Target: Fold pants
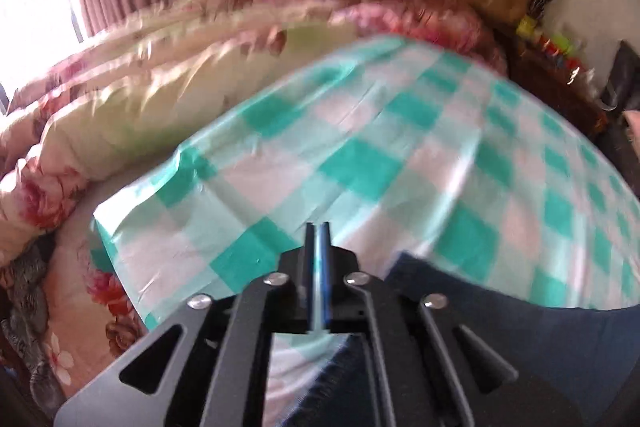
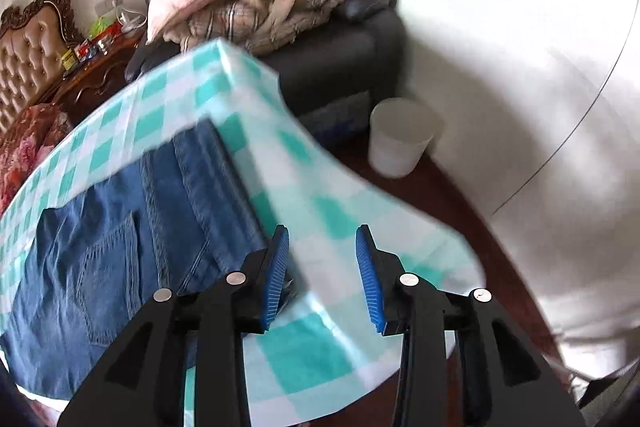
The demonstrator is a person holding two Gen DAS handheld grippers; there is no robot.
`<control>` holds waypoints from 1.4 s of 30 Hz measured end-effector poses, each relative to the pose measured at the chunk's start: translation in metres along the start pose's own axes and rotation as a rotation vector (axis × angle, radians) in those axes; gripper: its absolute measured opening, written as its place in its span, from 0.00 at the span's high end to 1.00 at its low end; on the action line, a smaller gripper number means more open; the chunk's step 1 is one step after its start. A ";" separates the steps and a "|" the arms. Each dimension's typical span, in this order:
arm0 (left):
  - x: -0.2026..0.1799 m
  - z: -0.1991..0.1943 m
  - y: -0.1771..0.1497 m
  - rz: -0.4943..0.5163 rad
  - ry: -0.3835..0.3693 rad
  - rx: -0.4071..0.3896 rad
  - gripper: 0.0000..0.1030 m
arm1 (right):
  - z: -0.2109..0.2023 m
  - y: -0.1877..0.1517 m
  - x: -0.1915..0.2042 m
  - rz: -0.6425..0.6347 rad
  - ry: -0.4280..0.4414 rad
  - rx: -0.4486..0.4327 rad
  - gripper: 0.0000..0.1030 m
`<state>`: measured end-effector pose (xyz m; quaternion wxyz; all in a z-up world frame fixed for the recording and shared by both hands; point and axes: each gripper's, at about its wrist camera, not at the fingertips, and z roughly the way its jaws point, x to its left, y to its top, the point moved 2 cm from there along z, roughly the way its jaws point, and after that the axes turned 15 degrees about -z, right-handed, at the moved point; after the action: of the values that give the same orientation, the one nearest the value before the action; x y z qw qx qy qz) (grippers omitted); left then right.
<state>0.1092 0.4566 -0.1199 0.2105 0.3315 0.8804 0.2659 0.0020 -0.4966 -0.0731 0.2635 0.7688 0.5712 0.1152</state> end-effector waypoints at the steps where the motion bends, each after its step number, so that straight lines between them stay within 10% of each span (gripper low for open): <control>1: -0.012 -0.010 -0.007 0.024 -0.039 -0.012 0.69 | -0.002 0.007 0.008 -0.047 0.001 -0.013 0.65; 9: -0.152 -0.063 -0.112 0.358 -0.274 -0.002 0.53 | 0.049 0.071 0.164 -0.443 0.188 -0.111 0.66; 15: -0.195 -0.088 -0.165 0.399 -0.337 0.061 0.53 | 0.097 0.078 0.155 -0.385 0.062 -0.114 0.68; 24: -0.236 -0.087 -0.203 0.428 -0.390 0.141 0.57 | 0.030 0.025 0.143 -0.345 0.024 -0.200 0.51; 33: -0.155 -0.049 -0.168 0.198 -0.124 0.131 0.57 | 0.042 -0.029 0.087 -0.266 -0.029 -0.060 0.45; 42: -0.091 -0.080 -0.164 0.078 -0.160 0.108 0.57 | 0.018 -0.050 0.089 -0.231 -0.100 -0.080 0.31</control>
<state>0.0512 0.2622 -0.1407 0.2515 0.3965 0.8603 0.1986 -0.0016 -0.4076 -0.1261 0.3339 0.6915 0.6370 0.0683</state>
